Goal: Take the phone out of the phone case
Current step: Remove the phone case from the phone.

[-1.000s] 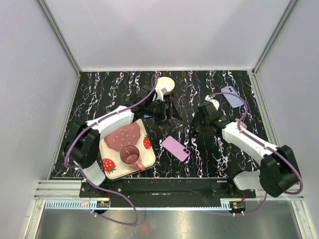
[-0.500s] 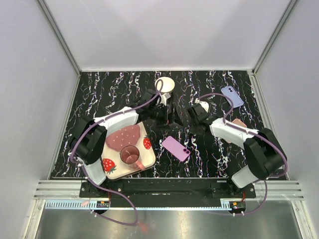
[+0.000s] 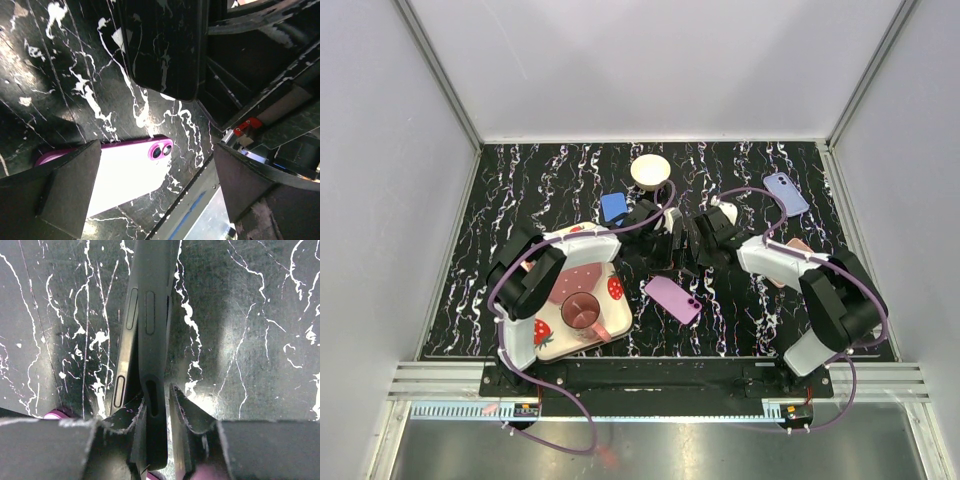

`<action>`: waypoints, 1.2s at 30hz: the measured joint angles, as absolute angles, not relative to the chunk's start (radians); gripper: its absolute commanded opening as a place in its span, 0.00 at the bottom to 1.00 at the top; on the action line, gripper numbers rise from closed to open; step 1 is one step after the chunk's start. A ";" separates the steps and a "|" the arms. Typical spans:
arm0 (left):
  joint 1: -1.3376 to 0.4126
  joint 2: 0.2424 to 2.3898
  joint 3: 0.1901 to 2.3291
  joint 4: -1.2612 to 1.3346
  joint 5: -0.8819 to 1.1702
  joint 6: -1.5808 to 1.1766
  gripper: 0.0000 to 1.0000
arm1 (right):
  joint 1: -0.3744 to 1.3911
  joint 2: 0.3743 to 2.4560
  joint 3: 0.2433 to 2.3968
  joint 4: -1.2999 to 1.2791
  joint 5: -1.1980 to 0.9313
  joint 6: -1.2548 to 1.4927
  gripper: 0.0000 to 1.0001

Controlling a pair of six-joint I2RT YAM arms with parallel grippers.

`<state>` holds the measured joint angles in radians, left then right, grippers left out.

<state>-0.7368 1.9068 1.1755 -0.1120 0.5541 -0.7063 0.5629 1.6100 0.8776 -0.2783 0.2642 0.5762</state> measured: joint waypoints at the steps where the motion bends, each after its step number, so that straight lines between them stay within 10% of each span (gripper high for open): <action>1: -0.739 1.909 1.175 -0.107 0.544 -0.706 0.95 | 0.563 1.613 0.878 -0.273 0.260 0.576 0.30; 25: -0.705 1.784 1.023 0.017 0.472 -0.713 0.93 | 0.521 1.726 0.954 -0.251 0.155 0.550 0.33; 36: -0.645 1.711 0.893 0.289 0.609 -0.936 0.89 | 0.521 1.779 1.013 -0.270 0.128 0.560 0.00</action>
